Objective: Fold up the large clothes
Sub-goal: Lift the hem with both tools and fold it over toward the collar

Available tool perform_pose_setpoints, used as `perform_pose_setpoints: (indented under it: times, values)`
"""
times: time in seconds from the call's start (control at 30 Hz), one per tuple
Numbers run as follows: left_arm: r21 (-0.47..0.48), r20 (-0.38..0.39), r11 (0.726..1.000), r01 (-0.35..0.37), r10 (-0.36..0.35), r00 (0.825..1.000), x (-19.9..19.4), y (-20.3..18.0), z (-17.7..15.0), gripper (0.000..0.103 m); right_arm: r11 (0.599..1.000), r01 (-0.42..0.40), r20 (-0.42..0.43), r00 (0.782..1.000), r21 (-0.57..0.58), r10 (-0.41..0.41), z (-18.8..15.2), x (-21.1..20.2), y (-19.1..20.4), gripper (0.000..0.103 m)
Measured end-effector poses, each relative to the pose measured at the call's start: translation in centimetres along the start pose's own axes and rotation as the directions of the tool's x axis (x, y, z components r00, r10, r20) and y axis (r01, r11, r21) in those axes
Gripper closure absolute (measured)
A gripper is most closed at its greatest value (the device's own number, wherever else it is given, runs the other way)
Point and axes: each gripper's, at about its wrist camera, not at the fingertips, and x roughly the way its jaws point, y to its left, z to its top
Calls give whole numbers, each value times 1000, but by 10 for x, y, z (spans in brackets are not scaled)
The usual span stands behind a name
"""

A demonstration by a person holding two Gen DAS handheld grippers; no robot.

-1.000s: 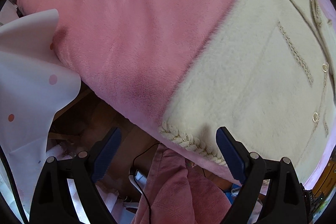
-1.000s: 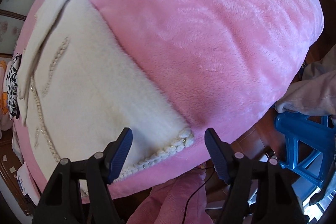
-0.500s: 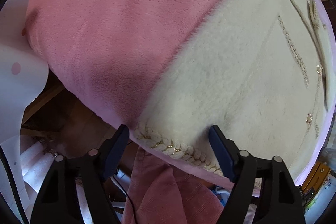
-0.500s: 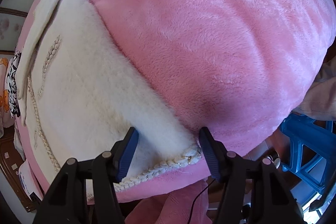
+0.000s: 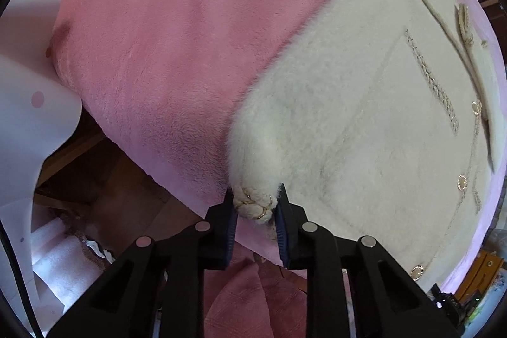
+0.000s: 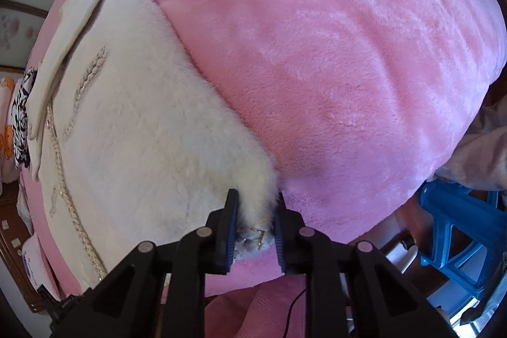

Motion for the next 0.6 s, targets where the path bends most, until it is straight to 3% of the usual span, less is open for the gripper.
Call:
perform_pose_setpoints:
  times: [0.13,0.33,0.6]
  values:
    - [13,18,999,-47,47,999,-13,-14,0,87,1000,-9,-3,1000,-27,9,0,-7,5,88]
    - [38,65,999,-20,18,998,-63,-28,-1,88,996,-84,-5,996,-19,84,3,-37,6,89]
    - [143,155,990,-20,-2,988,-146,-76,2,90,973,-145,14,989,-181,150,6,-98,37,90]
